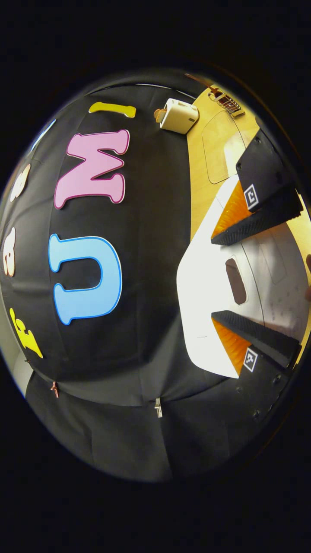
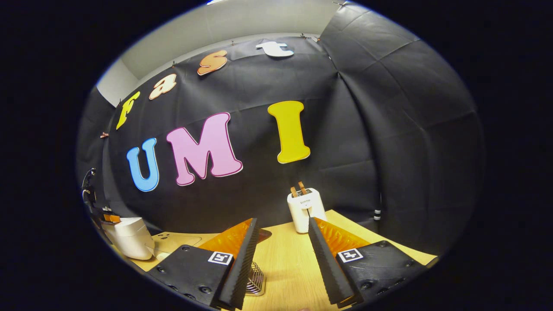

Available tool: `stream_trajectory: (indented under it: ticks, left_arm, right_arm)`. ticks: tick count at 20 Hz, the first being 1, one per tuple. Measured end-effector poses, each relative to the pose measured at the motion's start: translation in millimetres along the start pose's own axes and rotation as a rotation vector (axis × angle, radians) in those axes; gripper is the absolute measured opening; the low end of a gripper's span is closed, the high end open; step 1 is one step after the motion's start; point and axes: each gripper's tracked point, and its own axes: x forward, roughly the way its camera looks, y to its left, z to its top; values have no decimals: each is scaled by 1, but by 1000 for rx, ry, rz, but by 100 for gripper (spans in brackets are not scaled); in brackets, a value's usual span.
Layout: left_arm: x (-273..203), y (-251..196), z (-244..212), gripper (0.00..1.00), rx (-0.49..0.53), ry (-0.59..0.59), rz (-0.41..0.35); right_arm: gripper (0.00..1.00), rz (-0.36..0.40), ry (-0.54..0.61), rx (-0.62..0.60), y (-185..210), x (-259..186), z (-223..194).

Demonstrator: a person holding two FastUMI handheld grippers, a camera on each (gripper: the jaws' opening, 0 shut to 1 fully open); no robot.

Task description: Close the left gripper, press the button to open the rice cooker; take a wooden spoon from the chopstick holder with the right hand, scoop a spoonful of rice and pour it into the rice cooker, then put the wooden spoon back into the chopstick holder.

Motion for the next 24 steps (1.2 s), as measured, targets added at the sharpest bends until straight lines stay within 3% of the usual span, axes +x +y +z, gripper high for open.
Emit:
stream_trajectory:
  ticks: [12,17,20,24]
  left_arm:
    - [-12,-1,6,99,21,-75,-12]
    - [-55,-10,49,96,24,-291,-6]
    - [-93,-46,60,95,37,-421,-94]
    - [-124,-103,35,95,38,-486,-233]
  right_arm:
    - [73,24,-42,-50,14,-8,14]
    - [74,68,-95,-116,36,-12,23]
    - [76,141,-112,-131,67,-17,20]
    - [90,239,-124,-204,113,-23,4]
